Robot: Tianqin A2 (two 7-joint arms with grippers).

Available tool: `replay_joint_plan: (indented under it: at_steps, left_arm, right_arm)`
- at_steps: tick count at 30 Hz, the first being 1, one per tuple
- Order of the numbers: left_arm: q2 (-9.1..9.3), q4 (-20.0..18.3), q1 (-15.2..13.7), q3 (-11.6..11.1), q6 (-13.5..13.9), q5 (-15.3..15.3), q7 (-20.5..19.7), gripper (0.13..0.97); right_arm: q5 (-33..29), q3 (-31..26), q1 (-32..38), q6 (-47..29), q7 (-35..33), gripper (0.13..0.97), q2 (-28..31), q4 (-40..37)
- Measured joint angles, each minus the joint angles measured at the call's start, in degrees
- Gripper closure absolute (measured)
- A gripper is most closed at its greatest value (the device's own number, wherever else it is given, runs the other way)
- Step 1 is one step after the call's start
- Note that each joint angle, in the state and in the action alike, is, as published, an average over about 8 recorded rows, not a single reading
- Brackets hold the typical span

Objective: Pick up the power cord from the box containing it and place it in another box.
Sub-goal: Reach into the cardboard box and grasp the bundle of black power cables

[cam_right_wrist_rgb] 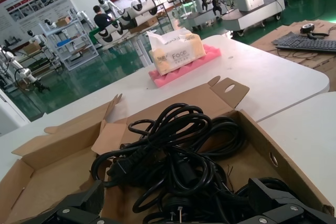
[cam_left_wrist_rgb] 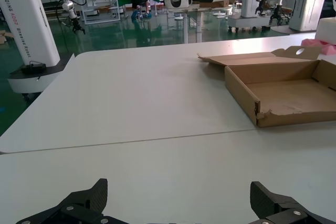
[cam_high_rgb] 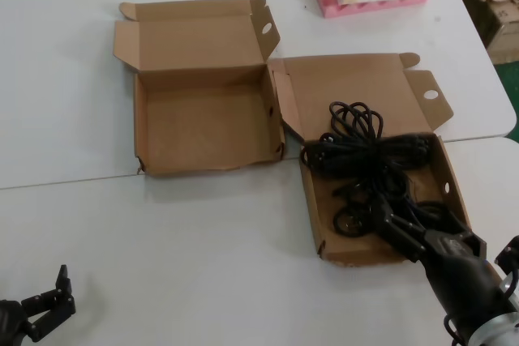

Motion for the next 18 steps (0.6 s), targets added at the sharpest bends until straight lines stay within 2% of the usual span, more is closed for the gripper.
replay_joint_plan:
  at_steps: [18]
  left_arm:
    - [0.00,0.0,0.0,0.0,0.0,0.0,0.0,0.141]
  right_arm:
    - [0.0,2.3,2.9,-2.6,0.0,0.129,-0.3,-3.1]
